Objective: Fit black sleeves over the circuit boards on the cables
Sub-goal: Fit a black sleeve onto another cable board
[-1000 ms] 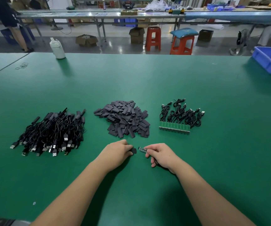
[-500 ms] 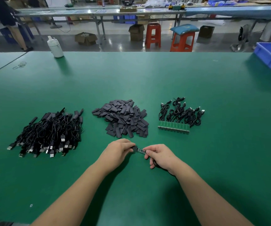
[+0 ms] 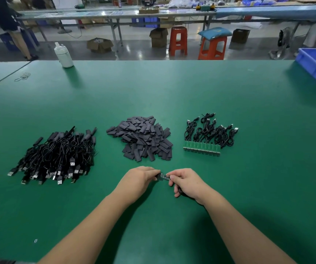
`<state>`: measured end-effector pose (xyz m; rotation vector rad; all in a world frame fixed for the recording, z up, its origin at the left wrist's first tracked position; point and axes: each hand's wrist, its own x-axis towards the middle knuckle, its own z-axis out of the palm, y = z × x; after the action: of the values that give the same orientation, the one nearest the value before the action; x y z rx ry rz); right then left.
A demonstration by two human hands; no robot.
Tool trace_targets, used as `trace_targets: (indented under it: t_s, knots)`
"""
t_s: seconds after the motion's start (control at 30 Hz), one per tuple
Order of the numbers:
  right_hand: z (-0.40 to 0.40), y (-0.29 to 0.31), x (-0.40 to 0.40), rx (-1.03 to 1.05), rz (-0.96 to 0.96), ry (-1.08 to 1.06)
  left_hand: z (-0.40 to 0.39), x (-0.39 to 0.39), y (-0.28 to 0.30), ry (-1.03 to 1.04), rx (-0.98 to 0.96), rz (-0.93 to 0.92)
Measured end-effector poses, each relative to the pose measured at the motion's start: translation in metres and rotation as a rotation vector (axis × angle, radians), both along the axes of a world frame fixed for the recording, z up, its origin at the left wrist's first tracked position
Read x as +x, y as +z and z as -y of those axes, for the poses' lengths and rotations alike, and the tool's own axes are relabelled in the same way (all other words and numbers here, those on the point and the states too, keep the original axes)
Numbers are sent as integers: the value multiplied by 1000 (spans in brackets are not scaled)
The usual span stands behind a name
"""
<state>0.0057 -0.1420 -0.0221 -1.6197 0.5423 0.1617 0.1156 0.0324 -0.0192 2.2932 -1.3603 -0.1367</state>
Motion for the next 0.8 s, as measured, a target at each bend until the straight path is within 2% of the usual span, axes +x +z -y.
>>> trace_targets:
  t_s: [0.33, 0.8]
  knots:
    - [2, 0, -1, 1, 0, -28, 0, 0, -1, 176, -161, -144]
    - [3, -4, 0, -15, -3, -11, -4, 5, -5, 97, -118, -139]
